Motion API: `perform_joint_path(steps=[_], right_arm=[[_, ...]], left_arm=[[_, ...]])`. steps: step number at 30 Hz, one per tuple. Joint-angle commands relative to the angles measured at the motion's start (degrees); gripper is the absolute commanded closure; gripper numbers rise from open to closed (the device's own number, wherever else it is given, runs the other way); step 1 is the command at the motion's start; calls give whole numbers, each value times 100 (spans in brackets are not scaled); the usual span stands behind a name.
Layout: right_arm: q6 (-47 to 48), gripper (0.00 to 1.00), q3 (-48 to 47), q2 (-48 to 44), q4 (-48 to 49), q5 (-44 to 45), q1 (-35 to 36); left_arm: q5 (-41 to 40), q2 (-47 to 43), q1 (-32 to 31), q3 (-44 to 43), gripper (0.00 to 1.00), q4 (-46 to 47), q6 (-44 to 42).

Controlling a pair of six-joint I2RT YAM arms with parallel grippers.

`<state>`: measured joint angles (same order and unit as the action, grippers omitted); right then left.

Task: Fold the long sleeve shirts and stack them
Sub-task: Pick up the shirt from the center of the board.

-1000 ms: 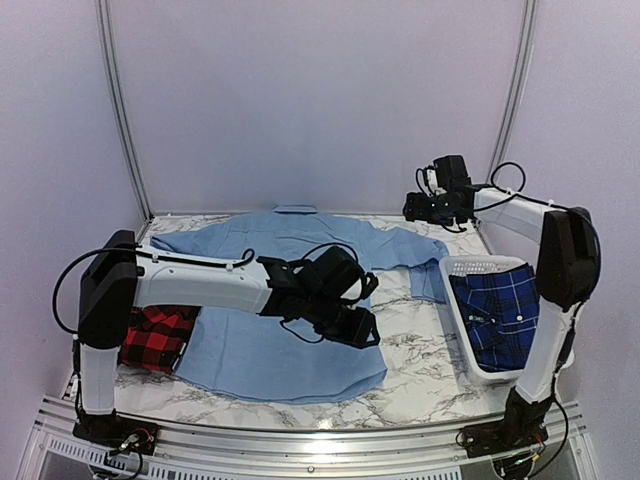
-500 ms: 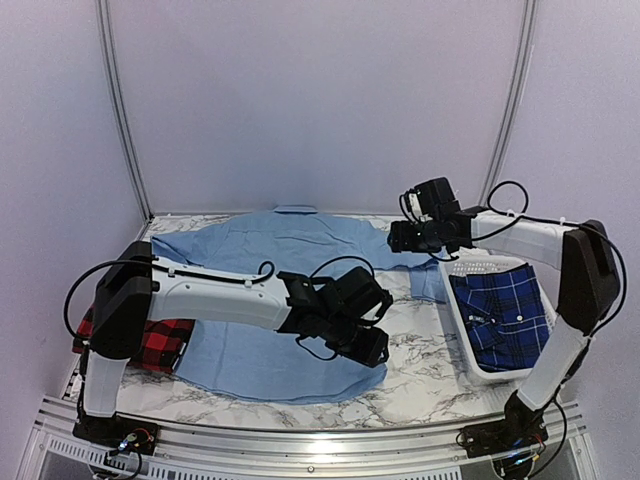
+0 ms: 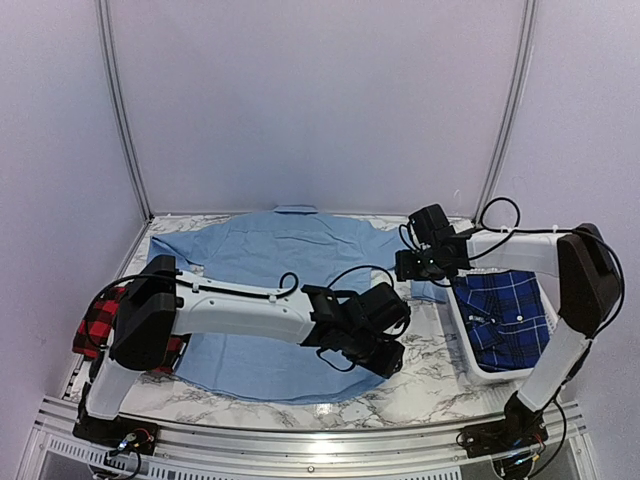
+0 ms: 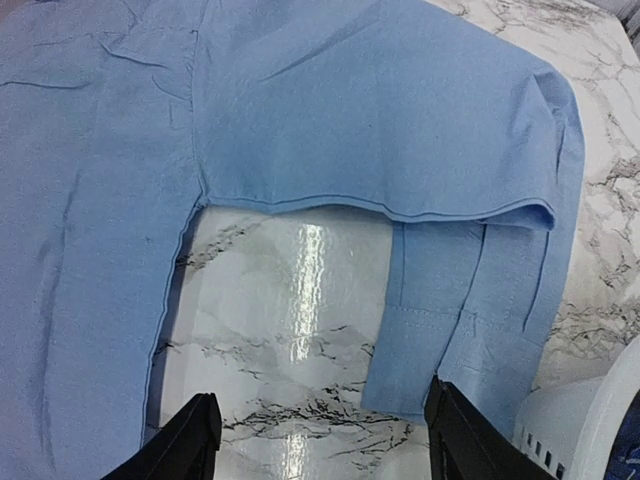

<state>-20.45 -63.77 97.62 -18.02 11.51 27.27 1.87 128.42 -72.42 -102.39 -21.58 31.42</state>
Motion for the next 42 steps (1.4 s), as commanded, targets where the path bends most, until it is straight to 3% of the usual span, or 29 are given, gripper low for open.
perform_joint_path(steps=[1, 7, 26, 29, 34, 42], right_arm=[[-106, 34, 73, -239, 79, 133, 49], [-131, 34, 101, -263, 58, 109, 117], [-199, 34, 189, -222, 44, 255, 208], [-202, 34, 194, -209, 47, 254, 204], [-210, 34, 212, -144, -3, 319, 216], [-448, 37, 477, 62, -8, 592, 226]], left_arm=[[-531, 378, -136, -548, 53, -605, -160], [-981, 355, -166, -484, 69, -840, -183], [-625, 627, -369, -842, 63, -1039, -468], [-812, 588, -369, -809, 72, -1059, -454], [-1390, 205, -307, -517, 100, -1025, -353], [-1323, -861, 113, 942, 100, -322, -221]])
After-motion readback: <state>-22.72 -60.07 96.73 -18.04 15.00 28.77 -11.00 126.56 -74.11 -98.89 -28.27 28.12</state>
